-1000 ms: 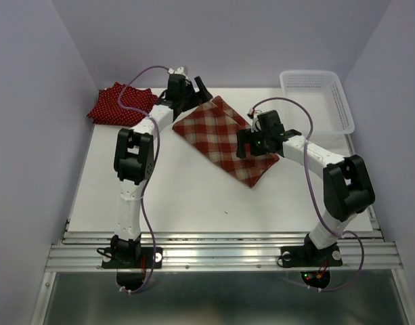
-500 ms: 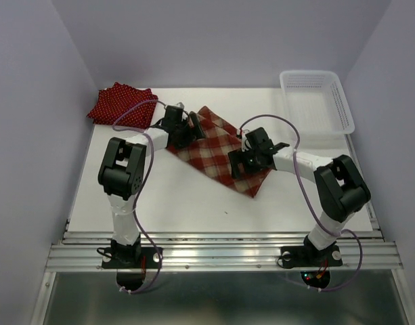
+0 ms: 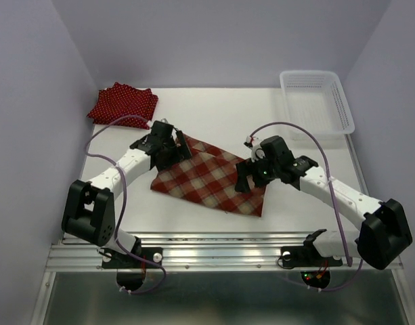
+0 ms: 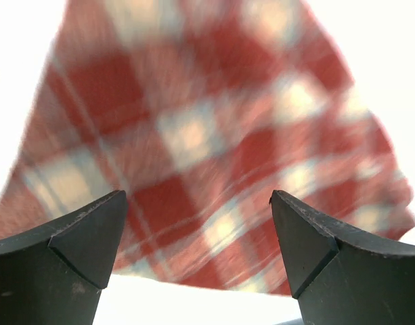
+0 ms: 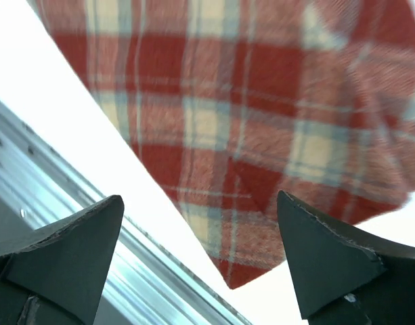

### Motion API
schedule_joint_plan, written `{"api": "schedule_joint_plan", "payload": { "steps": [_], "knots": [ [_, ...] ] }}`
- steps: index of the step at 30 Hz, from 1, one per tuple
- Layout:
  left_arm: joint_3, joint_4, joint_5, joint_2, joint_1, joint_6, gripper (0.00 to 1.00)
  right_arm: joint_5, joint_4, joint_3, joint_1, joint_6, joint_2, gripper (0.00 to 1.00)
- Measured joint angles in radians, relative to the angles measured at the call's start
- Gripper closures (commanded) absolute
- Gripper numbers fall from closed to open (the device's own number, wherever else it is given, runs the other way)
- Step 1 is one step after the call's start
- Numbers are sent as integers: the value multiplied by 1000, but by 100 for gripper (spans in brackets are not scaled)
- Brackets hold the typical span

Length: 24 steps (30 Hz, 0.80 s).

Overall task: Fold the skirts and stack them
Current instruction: Fold the skirt

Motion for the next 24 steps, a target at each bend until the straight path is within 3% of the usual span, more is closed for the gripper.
{"api": "schedule_joint_plan", "payload": {
  "steps": [4, 9, 16, 19, 22, 24],
  "knots": [
    [159, -49, -116, 11, 4, 18, 1, 106, -4, 44, 0, 46, -21, 0],
    [322, -48, -204, 140, 53, 40, 1, 234, -14, 58, -23, 80, 30, 0],
    [404, -57, -253, 371, 105, 65, 8, 357, -26, 70, -75, 97, 111, 0],
    [418, -57, -250, 436, 108, 71, 19, 380, -23, 70, -86, 96, 126, 1],
    [440, -58, -244, 471, 108, 75, 43, 391, -14, 70, -92, 94, 155, 11],
    [456, -56, -243, 483, 108, 74, 50, 395, -12, 70, -93, 93, 177, 12]
  ]
}}
